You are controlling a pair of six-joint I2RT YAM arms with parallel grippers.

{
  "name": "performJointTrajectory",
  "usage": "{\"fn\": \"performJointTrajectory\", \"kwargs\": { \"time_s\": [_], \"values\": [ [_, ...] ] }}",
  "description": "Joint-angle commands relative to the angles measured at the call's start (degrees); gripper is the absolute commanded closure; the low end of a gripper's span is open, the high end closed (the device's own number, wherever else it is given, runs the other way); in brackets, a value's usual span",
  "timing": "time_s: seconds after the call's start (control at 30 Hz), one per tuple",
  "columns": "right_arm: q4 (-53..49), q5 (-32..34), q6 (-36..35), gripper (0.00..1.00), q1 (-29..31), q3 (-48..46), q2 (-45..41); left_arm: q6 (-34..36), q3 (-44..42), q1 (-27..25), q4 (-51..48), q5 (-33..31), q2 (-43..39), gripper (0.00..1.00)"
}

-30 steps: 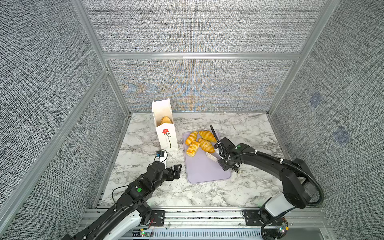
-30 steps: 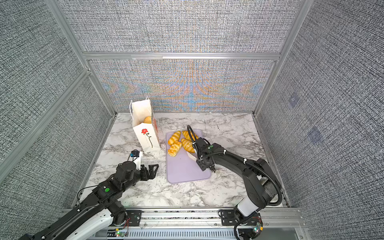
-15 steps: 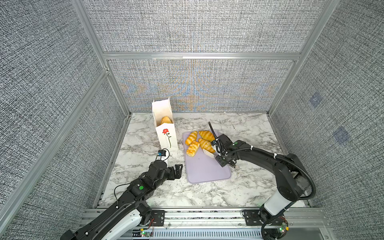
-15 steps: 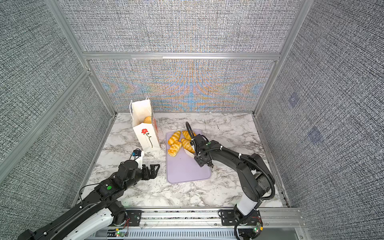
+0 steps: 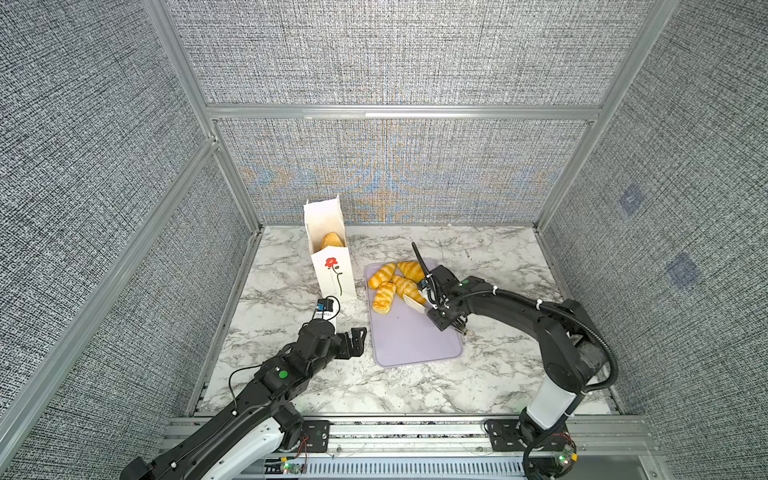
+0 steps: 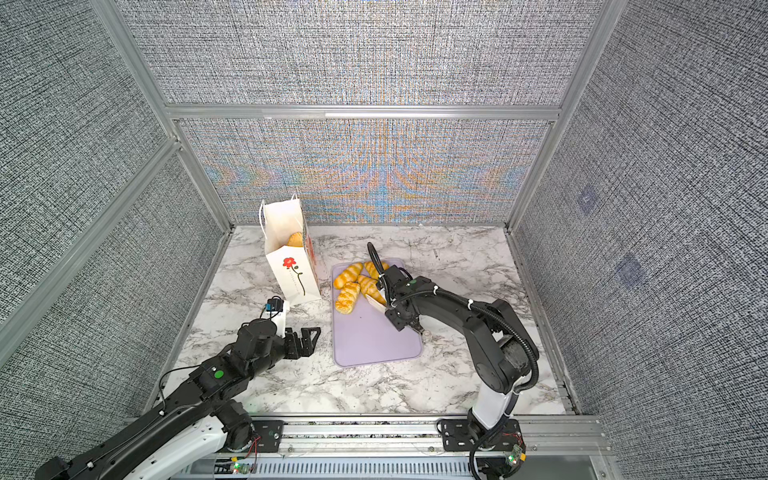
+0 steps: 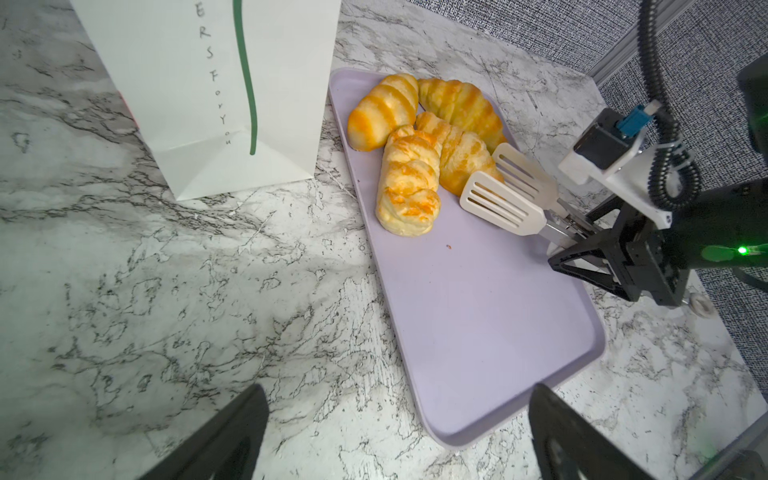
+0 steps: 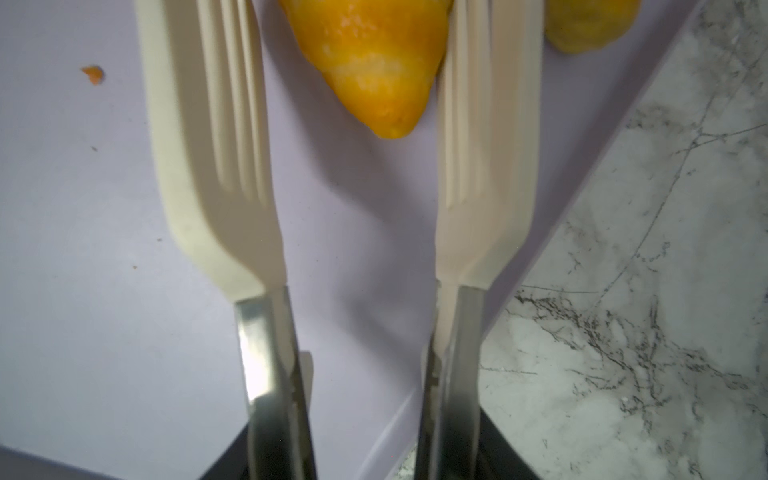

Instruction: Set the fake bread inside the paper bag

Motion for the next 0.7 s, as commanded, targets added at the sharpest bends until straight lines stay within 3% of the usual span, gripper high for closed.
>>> {"fn": "performJointTrajectory", "kwargs": {
  "time_s": [0.0,0.3,0.4,0.67],
  "values": [
    [-2.34,-1.48,1.50,0.50,0.47,-0.34,-1.03,0.35,0.46,-0.09,0.89,-0.66,-0.14,0.01],
    [-4.28,-1.32,6.42,0.49,2.51,-3.13,-7.19,0.57,0.28,-0.16,1.81,-0.62,0.47,0.01],
    [-5.19,1.21,8.57,0.45,2.50,-2.05,-6.24,0.46,0.28,-0.16,2.06,-0.50,0.86,0.01],
    [-5.16,0.57,10.37,0.44,2.51,2.04,-2.26,0.35,0.03,-0.33,1.43,-0.96,-0.28,0.01]
  ]
}}
